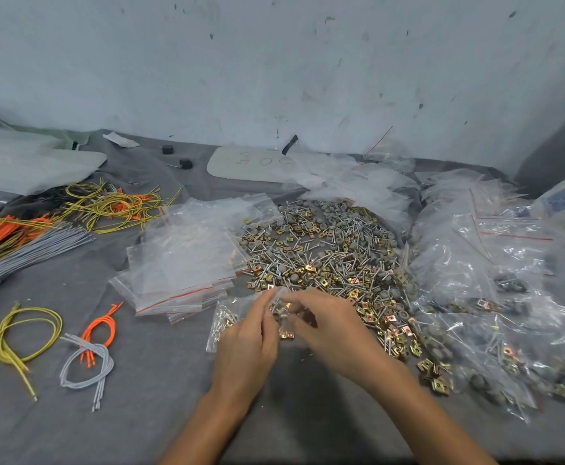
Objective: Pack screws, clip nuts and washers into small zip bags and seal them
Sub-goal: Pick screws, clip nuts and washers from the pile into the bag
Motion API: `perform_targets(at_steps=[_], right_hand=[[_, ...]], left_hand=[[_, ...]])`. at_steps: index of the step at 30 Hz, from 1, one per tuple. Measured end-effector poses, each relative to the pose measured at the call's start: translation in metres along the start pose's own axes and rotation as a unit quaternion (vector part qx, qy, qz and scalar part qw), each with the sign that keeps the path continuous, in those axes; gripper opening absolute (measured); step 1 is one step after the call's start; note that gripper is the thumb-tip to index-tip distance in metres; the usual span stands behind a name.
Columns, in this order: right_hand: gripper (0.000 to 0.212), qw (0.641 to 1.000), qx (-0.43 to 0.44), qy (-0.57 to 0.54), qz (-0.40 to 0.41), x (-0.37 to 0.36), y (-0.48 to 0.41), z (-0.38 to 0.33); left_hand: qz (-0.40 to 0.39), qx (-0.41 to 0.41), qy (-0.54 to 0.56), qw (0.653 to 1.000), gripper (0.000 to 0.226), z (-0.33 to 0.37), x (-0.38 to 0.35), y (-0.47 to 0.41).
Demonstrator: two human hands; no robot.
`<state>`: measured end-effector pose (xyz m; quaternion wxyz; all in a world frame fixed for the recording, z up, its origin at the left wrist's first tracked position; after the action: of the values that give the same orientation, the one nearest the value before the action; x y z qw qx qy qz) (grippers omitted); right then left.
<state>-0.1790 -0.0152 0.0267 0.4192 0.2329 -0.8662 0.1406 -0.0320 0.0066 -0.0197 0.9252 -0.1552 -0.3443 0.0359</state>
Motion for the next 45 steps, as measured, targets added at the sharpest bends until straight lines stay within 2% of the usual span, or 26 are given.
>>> perform_targets(at_steps=[4, 9, 11, 14, 16, 18, 21, 23, 26, 30, 34, 39, 41, 45], right_hand=[[0.030, 1.000, 0.000, -0.005, 0.003, 0.002, 0.008, 0.006], [0.058, 0.984, -0.016, 0.095, -0.153, -0.014, 0.013, 0.009], [0.055, 0.976, -0.024, 0.121, -0.182, -0.016, 0.011, 0.007], [0.039, 0.969, -0.009, 0.141, -0.205, -0.021, 0.008, -0.002], [0.043, 0.975, 0.003, 0.101, -0.199, -0.018, 0.007, -0.003], [0.048, 0.989, -0.001, 0.025, -0.145, -0.001, 0.005, 0.001], [0.033, 0.996, -0.035, -0.075, -0.016, 0.030, 0.001, 0.025], [0.024, 0.995, -0.075, -0.054, 0.022, 0.042, -0.008, 0.042], [0.016, 0.989, -0.132, 0.065, -0.018, 0.043, -0.029, 0.055], [0.017, 0.970, -0.148, 0.181, -0.073, 0.029, -0.051, 0.061], [0.005, 0.970, -0.154, 0.172, -0.082, 0.018, -0.056, 0.066], [0.008, 0.981, -0.142, 0.112, -0.062, 0.022, -0.063, 0.065], [0.013, 0.982, -0.132, 0.123, -0.055, 0.023, -0.072, 0.062], [0.018, 0.967, -0.172, 0.179, -0.062, 0.017, -0.087, 0.062]], left_hand=[[0.014, -0.019, 0.001, 1.000, 0.042, 0.004, 0.002, 0.001], [0.048, -0.081, -0.050, 0.994, 0.042, 0.010, 0.004, 0.005], [0.048, -0.098, -0.053, 0.993, 0.042, 0.010, 0.004, 0.005], [0.025, -0.096, -0.041, 0.994, 0.044, 0.011, 0.005, 0.007], [0.024, -0.073, -0.026, 0.997, 0.044, 0.011, 0.006, 0.006], [0.033, -0.044, -0.008, 0.998, 0.043, 0.009, 0.007, 0.005], [0.036, -0.015, -0.006, 0.999, 0.043, 0.007, 0.006, 0.002], [0.023, 0.014, 0.004, 1.000, 0.043, 0.003, 0.004, 0.000], [0.005, 0.046, 0.026, 0.999, 0.043, -0.002, 0.003, -0.003], [0.000, 0.021, 0.003, 1.000, 0.040, 0.002, 0.003, 0.000], [-0.016, 0.024, 0.005, 1.000, 0.042, 0.003, 0.002, -0.002], [-0.005, 0.017, 0.007, 1.000, 0.041, 0.002, 0.002, -0.001], [-0.002, 0.017, 0.002, 1.000, 0.041, 0.003, 0.003, -0.001], [-0.008, 0.013, 0.003, 1.000, 0.042, 0.003, 0.003, -0.001]])
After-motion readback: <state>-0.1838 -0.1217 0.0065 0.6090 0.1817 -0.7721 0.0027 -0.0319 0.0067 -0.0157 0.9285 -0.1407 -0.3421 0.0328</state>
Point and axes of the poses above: each hand's wrist, its own y-axis away from the middle knuckle, its own x-axis out of the back of the hand, z = x × y, the point moved 4 cm from there along -y, towards the middle knuckle, and after that the axes turned 14 degrees about -z, right-handed, at the moved point
